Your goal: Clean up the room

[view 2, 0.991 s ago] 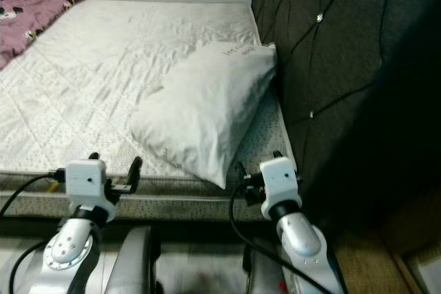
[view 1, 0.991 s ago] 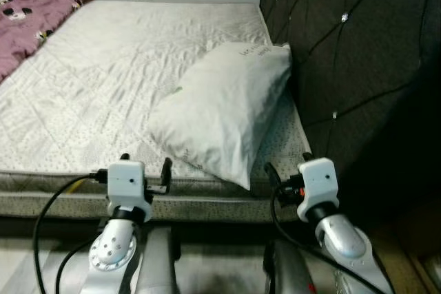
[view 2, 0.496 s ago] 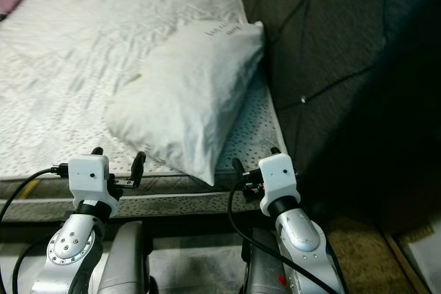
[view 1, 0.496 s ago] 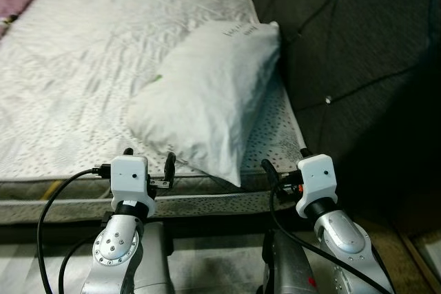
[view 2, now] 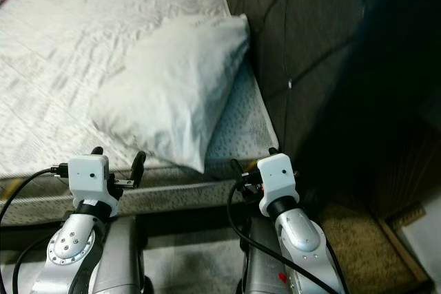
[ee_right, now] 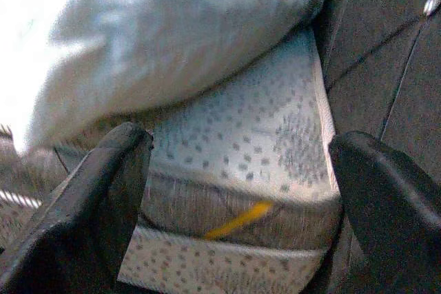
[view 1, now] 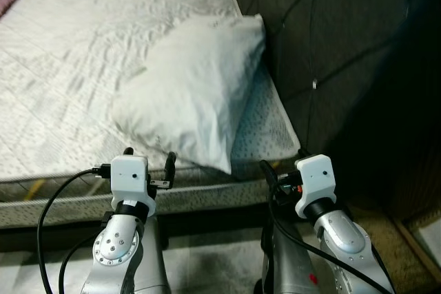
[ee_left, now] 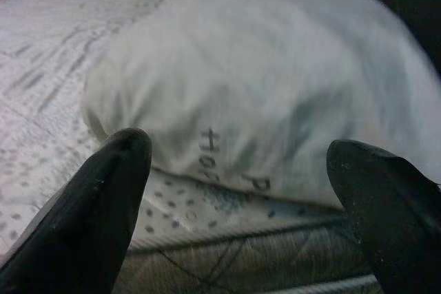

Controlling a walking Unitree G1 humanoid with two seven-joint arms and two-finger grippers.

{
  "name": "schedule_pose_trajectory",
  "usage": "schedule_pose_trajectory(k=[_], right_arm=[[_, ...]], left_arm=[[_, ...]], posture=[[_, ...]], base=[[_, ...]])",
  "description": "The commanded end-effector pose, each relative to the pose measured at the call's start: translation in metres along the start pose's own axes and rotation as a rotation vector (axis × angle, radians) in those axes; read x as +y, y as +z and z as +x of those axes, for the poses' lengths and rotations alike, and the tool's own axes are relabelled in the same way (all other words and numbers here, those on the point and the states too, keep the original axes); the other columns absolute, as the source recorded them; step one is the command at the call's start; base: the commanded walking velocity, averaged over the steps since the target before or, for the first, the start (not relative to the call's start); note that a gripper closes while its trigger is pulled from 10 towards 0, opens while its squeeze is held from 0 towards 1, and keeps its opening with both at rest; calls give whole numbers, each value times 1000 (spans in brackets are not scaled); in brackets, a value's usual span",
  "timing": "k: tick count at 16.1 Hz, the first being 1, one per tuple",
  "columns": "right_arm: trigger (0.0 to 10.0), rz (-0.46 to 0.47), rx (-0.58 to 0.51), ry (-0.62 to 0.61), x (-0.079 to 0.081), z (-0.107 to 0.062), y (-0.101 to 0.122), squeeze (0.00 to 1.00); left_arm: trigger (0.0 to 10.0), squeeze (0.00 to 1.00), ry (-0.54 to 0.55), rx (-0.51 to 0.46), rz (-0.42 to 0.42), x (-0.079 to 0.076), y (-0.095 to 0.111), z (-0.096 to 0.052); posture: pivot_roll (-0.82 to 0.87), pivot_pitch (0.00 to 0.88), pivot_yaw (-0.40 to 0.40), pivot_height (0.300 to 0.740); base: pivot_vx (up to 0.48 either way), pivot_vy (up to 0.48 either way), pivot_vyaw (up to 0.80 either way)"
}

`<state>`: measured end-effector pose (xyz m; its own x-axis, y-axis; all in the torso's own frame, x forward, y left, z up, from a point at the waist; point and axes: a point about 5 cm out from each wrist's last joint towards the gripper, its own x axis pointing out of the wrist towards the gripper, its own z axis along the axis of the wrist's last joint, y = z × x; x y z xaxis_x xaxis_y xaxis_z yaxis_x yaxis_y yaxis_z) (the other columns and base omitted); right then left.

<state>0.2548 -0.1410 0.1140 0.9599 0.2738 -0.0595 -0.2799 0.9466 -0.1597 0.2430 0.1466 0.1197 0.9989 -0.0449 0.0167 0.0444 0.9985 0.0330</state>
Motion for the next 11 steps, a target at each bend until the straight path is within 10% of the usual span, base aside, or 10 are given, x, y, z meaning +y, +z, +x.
schedule_pose_trajectory(k=[1, 11], right_arm=[[10000, 4, 18, 7, 0, 0, -4, 0], [10000, -29, -18, 50, 5, 13, 3, 0]], left_arm=[[10000, 0, -6, -8, 3, -1, 1, -1], [10000, 0, -32, -43, -2, -3, 6, -1]], posture=[[0, 91, -2, 467], [4, 93, -2, 467]], base=[[0, 0, 0], [53, 0, 219]])
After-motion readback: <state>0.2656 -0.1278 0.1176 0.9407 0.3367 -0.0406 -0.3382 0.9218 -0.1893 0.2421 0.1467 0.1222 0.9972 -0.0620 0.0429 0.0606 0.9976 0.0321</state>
